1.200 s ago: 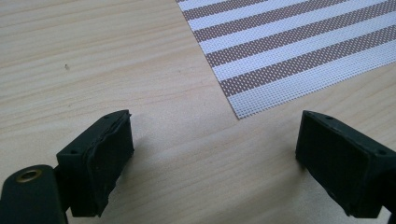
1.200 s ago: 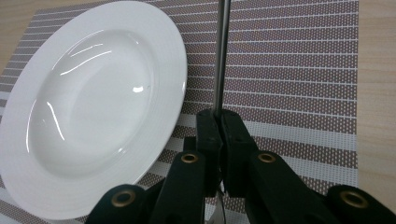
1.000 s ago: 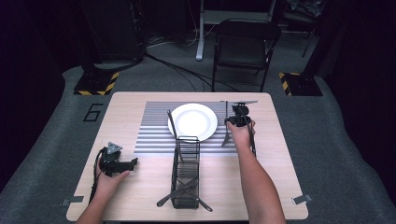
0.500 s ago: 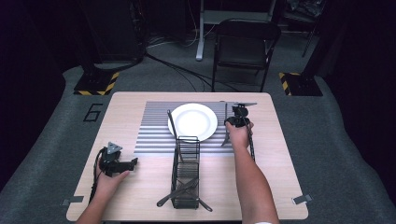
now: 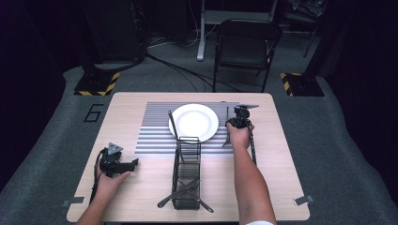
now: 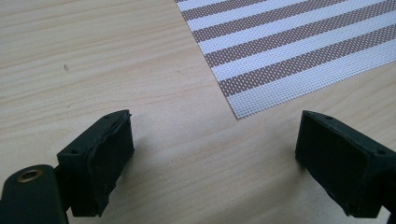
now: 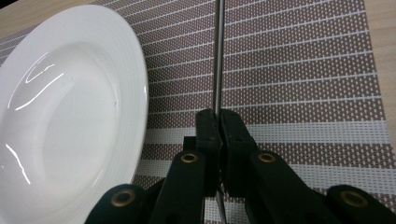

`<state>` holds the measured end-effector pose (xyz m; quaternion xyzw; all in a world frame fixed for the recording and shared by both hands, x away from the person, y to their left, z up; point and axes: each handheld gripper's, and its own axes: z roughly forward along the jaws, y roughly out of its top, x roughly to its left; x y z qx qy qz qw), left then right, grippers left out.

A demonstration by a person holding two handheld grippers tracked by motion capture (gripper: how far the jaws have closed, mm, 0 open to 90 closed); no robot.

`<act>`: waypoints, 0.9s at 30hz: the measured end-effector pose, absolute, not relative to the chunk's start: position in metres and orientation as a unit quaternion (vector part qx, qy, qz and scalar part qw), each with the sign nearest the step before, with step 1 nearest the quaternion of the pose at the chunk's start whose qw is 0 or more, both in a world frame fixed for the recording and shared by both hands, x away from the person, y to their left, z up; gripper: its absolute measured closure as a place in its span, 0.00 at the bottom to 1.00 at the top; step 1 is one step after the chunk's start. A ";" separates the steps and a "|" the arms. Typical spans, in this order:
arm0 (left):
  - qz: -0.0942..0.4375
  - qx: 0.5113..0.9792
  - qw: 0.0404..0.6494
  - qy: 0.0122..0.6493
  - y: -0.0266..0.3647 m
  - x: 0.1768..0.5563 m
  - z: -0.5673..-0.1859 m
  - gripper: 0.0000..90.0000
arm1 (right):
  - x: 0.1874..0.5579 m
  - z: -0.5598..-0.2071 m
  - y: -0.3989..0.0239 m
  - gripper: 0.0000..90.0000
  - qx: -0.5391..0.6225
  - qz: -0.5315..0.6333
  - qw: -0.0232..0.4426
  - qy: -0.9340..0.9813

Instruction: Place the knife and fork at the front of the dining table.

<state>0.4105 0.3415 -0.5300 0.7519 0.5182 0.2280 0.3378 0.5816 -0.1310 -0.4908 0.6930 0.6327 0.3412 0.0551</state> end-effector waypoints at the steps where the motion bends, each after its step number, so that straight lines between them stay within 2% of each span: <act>1: 0.228 0.752 0.338 0.518 0.341 0.410 -0.530 0.12 | 0.582 -0.492 -0.131 0.97 0.694 0.342 0.054 0.632; 27: 0.227 0.753 0.339 0.517 0.341 0.410 -0.530 0.12 | 0.580 -0.505 -0.129 0.96 0.720 0.331 0.061 0.608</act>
